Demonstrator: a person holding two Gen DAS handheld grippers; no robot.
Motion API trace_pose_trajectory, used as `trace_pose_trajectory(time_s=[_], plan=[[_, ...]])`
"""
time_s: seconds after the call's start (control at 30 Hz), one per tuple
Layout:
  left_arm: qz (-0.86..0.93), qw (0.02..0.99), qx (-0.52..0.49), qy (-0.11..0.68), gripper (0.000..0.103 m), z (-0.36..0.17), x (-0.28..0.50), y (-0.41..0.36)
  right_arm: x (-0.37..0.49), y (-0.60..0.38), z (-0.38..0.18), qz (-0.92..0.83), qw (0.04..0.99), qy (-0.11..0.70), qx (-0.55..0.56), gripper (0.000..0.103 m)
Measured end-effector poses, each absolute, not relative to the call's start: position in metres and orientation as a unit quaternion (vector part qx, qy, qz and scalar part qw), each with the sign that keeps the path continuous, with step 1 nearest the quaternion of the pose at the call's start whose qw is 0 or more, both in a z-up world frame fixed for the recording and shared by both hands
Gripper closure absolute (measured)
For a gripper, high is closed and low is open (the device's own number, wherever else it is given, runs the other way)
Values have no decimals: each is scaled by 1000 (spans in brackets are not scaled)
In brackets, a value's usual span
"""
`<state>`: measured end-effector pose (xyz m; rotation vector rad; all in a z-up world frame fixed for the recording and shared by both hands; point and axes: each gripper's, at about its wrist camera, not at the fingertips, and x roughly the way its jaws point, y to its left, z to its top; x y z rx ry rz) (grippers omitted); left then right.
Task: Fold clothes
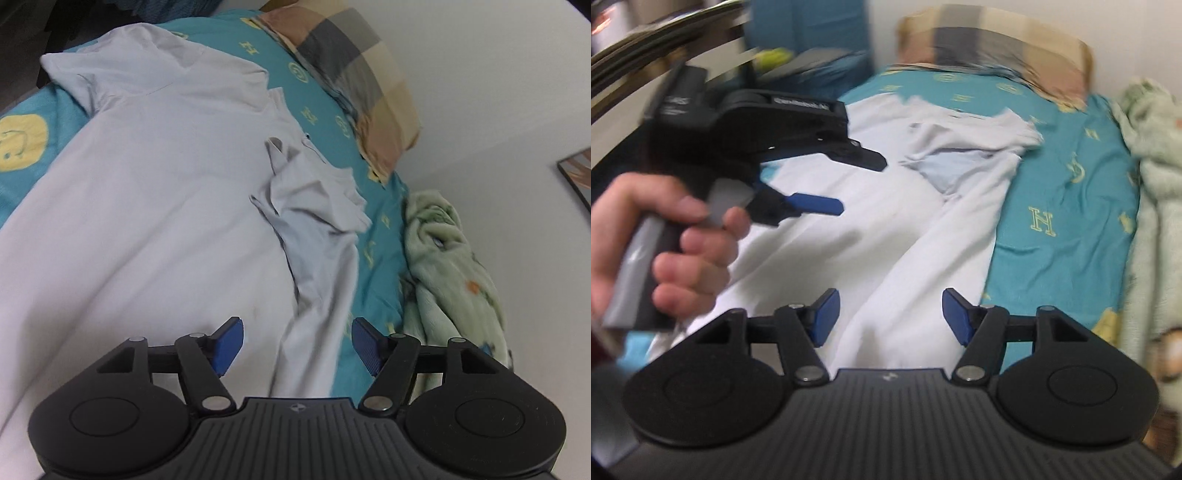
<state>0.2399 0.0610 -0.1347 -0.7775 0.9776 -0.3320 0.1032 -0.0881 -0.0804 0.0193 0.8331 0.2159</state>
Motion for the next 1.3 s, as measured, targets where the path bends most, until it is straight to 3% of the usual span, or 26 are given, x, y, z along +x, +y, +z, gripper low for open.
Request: trace_pose_trajectory(time_s=[0.37,0.43,0.47,0.5,0.53,0.77,0.97,1.03,1.1,1.23,1.3], plan=[[-140,807,-366,442,40,-194,363,14,134,-81,-128,116,916,384,0,49],[-132,816,-361,432,45,-194,374,9,138,-83,-135,111,913,391,1,51],[-128,820,-359,427,61,-193,380,7,140,-86,-138,109,912,396,4,51],[-124,822,-356,427,90,-192,382,8,142,-88,-141,106,910,401,8,51],[-120,824,-354,426,102,-190,385,9,145,-91,-143,105,907,407,15,51],[-62,864,-308,393,101,-155,383,35,143,-95,-151,108,894,433,32,52],[-64,857,-264,438,96,-169,380,49,142,-91,-154,112,897,428,6,52],[-77,854,-273,435,87,-167,370,57,141,-92,-154,114,898,425,8,52],[-75,857,-284,423,67,-156,355,78,140,-95,-151,119,899,421,19,52],[-73,862,-306,397,50,-135,323,120,134,-100,-141,134,903,405,48,51],[-58,860,-334,382,34,-129,309,151,129,-102,-134,141,908,389,56,51]])
